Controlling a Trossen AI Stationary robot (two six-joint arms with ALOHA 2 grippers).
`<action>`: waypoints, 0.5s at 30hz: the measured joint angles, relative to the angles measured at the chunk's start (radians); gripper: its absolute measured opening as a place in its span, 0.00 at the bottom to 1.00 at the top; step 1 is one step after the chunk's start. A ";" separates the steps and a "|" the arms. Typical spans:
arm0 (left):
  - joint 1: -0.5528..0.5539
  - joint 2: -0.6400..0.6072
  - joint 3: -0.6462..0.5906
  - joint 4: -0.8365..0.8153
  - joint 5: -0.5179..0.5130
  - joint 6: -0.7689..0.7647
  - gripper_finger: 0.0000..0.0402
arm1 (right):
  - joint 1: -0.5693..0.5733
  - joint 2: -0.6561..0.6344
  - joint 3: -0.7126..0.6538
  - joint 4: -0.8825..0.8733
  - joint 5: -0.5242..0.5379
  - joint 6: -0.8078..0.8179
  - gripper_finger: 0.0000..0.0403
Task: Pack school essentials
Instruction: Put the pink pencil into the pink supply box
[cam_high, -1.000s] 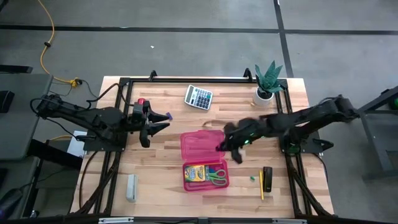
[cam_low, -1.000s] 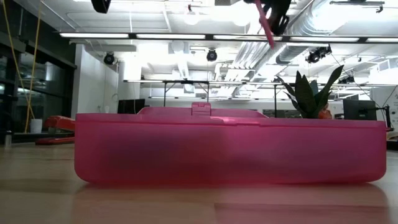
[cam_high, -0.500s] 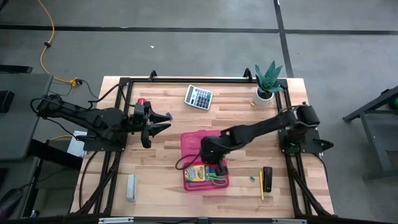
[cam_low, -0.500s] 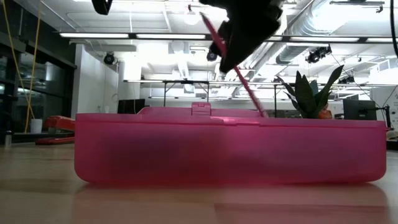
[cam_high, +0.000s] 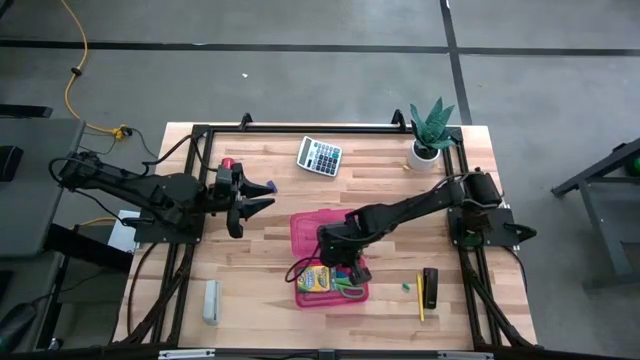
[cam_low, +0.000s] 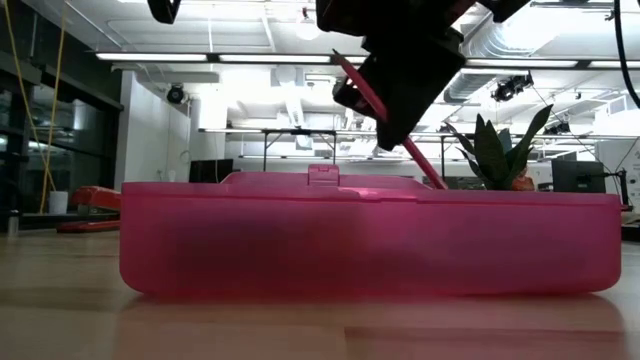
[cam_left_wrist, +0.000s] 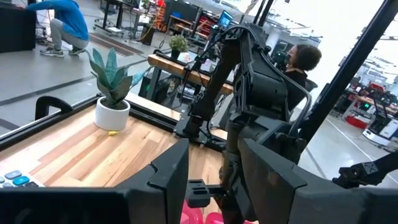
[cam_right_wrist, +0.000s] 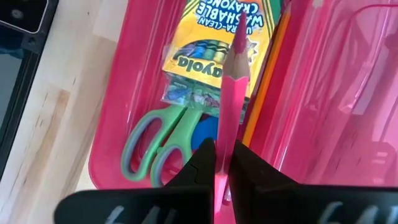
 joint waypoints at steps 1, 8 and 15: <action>0.000 0.000 0.000 0.000 0.000 0.000 0.34 | 0.000 0.000 0.000 -0.004 0.000 0.000 0.00; 0.000 0.000 0.000 0.000 0.000 0.000 0.34 | 0.000 0.000 -0.001 -0.024 0.014 0.026 0.06; 0.000 0.000 0.000 0.000 0.000 0.000 0.34 | -0.003 0.000 -0.001 -0.022 0.036 0.058 0.14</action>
